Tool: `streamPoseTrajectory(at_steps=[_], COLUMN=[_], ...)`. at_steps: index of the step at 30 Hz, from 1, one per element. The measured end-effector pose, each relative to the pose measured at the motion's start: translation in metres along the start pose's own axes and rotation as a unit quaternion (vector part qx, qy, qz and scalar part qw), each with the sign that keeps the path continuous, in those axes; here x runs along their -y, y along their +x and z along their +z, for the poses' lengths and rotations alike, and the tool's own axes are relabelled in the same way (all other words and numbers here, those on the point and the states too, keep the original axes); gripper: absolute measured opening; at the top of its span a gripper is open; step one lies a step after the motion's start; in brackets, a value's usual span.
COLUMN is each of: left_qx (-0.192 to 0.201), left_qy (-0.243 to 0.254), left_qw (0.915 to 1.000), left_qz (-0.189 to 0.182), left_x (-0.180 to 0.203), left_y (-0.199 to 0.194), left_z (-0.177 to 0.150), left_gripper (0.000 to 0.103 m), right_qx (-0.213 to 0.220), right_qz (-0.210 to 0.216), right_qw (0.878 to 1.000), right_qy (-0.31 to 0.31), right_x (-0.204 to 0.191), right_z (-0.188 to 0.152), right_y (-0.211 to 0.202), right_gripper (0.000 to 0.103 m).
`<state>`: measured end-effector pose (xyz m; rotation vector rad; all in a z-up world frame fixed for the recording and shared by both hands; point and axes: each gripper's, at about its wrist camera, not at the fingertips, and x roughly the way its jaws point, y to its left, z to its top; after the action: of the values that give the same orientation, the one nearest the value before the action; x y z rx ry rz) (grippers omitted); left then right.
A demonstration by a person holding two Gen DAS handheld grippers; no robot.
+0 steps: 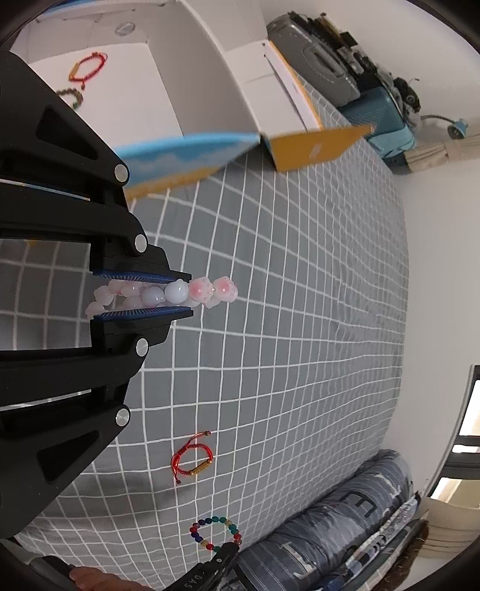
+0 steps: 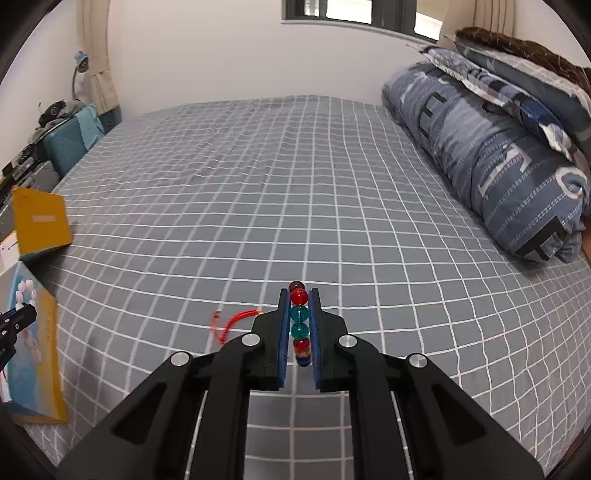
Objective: Organize jewelry
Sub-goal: 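Carry both bracelets over the white box and lower them inside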
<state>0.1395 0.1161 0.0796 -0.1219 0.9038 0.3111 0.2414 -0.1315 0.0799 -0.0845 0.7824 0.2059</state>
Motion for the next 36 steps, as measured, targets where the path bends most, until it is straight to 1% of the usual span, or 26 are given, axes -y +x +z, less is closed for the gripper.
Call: streamPoseTrajectory(at_steps=[6, 10, 13, 17, 20, 26, 28, 36], left_qx=[0.007, 0.014, 0.023, 0.035, 0.037, 0.039, 0.040, 0.029], left_qy=[-0.020, -0.029, -0.041, -0.064, -0.083, -0.120, -0.130, -0.174], left_qw=[0.9998, 0.9994, 0.9988, 0.9970, 0.9951, 0.9886, 0.9866, 0.9773], left_qz=[0.003, 0.010, 0.012, 0.027, 0.039, 0.082, 0.090, 0.118], left_x=[-0.030, -0.048, -0.064, -0.095, -0.120, -0.176, -0.193, -0.260], left_y=[-0.033, -0.052, -0.067, -0.085, -0.091, -0.103, -0.108, -0.116], left_z=[-0.008, -0.018, -0.024, -0.033, -0.038, -0.053, -0.060, -0.091], left_gripper=[0.012, 0.012, 0.012, 0.012, 0.012, 0.012, 0.012, 0.012], right_qx=[0.003, 0.007, 0.011, 0.017, 0.021, 0.031, 0.034, 0.034], right_qz=[0.018, 0.033, 0.048, 0.075, 0.095, 0.143, 0.162, 0.208], right_qw=[1.000, 0.999, 0.999, 0.996, 0.994, 0.986, 0.982, 0.969], right_qy=[-0.006, -0.013, -0.023, -0.040, -0.055, -0.080, -0.093, -0.129], right_x=[-0.028, -0.055, -0.078, -0.116, -0.145, -0.209, -0.232, -0.303], right_z=[-0.001, 0.000, 0.001, 0.000, 0.000, -0.001, -0.004, -0.020], right_y=[-0.021, -0.034, -0.043, -0.057, -0.065, -0.085, -0.092, -0.107], right_gripper=[0.009, 0.009, 0.009, 0.009, 0.009, 0.009, 0.009, 0.009])
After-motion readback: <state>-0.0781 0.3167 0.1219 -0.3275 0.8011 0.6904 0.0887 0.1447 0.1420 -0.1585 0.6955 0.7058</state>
